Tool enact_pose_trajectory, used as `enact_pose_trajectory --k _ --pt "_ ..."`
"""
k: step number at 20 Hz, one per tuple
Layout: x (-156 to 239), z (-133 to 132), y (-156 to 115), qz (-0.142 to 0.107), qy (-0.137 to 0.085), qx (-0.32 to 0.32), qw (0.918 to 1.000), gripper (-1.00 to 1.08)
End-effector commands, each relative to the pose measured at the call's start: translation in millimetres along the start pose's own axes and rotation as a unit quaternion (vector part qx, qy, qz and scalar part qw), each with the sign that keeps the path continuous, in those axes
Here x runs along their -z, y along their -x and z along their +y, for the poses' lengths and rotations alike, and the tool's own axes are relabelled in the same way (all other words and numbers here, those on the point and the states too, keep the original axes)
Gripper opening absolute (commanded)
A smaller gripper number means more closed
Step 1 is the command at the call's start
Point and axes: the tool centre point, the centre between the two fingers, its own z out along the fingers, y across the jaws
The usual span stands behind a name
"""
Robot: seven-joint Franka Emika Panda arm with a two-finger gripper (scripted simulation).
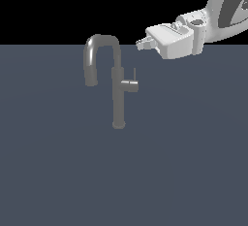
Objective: Turn on the faucet by rotating a designated handle.
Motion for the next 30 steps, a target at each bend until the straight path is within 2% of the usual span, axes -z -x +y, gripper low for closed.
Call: enact_pose_trajectory --k 1,7,14,19,25,30 --pt "-3 -1 -16 -0.023 -0.029 -0.029 0.9989 -1.0" --pt "-10 -1 -47 -0.066 -0.085 -0.083 0.9907 -1.0" --pt "-19 1 -68 -0.097 -0.124 -0.122 0.98 -1.0" --pt "-22 2 -73 -0.106 -0.135 -0.132 0.9764 -1.0" --pt "-22 2 -74 -0.106 -0.135 -0.133 0.9762 -1.0" --pt "-24 13 -62 -0.106 -0.135 -0.133 0.9762 -1.0"
